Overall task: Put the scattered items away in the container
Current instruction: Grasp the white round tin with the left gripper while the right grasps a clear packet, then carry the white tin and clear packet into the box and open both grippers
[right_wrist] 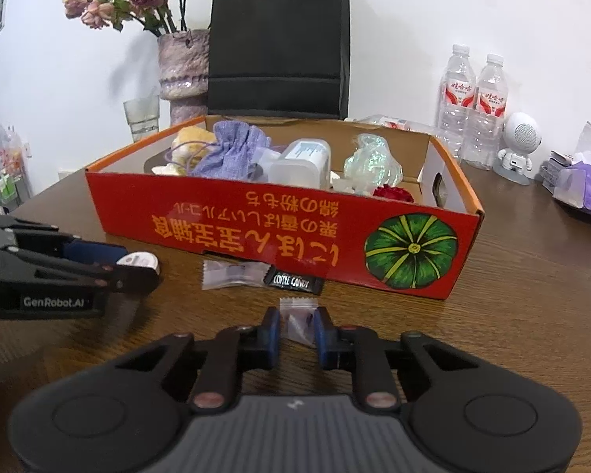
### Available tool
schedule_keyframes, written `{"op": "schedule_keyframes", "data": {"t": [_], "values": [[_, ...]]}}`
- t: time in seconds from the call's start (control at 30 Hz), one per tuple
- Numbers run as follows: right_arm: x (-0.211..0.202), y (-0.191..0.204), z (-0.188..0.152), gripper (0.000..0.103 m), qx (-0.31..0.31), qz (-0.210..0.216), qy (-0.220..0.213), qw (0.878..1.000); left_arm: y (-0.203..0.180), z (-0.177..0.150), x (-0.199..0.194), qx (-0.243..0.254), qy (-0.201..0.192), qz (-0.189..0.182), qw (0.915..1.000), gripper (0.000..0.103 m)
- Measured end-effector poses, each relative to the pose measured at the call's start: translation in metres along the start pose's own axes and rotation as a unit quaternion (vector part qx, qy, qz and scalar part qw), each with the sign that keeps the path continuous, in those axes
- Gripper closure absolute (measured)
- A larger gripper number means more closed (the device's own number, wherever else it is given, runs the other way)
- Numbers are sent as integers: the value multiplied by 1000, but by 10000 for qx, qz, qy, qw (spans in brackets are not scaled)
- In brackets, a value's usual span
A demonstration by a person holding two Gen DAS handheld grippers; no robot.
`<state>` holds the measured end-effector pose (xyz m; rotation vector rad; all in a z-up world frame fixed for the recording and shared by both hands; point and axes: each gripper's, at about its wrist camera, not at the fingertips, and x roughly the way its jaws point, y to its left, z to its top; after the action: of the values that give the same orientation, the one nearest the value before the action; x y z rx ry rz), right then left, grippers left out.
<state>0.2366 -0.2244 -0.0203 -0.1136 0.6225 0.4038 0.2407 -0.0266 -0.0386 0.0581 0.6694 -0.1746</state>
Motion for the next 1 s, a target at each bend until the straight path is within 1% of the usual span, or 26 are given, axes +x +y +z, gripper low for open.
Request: {"op": "schedule_keyframes", "data": {"t": [0.1,0.2,0.23,0.27,0.37,0.43,0.5,0.57,0.63,0.73,0.77,0.87,0.93,1.0], "values": [[-4,0,0,86,-4,44,-95,9999,1,-1,-2,-41,-25,-5,10000,63],[-15,1,1,86,2,156,-266,9995,1,0,-16,-70,-234,-98,9997,63],[-21,1,3,86,16,208,-368,9991,0,0,-24,-88,-363,-173,9992,63],[-28,1,5,86,40,267,-483,9985,-1,0,-35,-103,-574,-214,9981,63],[-50,-6,19,86,125,370,-930,9949,0,10,-64,-152,-1173,-158,9929,63],[-57,-13,36,86,105,355,-1127,9929,5,27,-76,-189,-1478,-145,9887,63],[-56,-21,56,86,46,291,-1233,9919,9,50,-79,-180,-1669,-121,9857,63],[-48,-26,77,86,-45,131,-1299,9914,11,73,-76,-208,-1853,-63,9824,63],[-30,-32,99,86,-4,83,-1292,9916,12,95,-63,-314,-1976,-55,9798,63],[5,-37,121,86,107,-9,-1265,9919,19,121,-28,-658,-1896,-146,9795,63],[17,-39,126,86,158,13,-1232,9923,21,127,-13,-747,-1806,-153,9806,63],[54,-46,141,86,206,76,-1034,9944,23,138,28,-932,-1362,-143,9862,63],[78,-50,148,86,242,134,-873,9958,25,143,52,-1008,-1109,-226,9884,63],[100,-51,153,86,274,185,-729,9968,30,145,69,-1087,-941,-318,9891,63]]}}
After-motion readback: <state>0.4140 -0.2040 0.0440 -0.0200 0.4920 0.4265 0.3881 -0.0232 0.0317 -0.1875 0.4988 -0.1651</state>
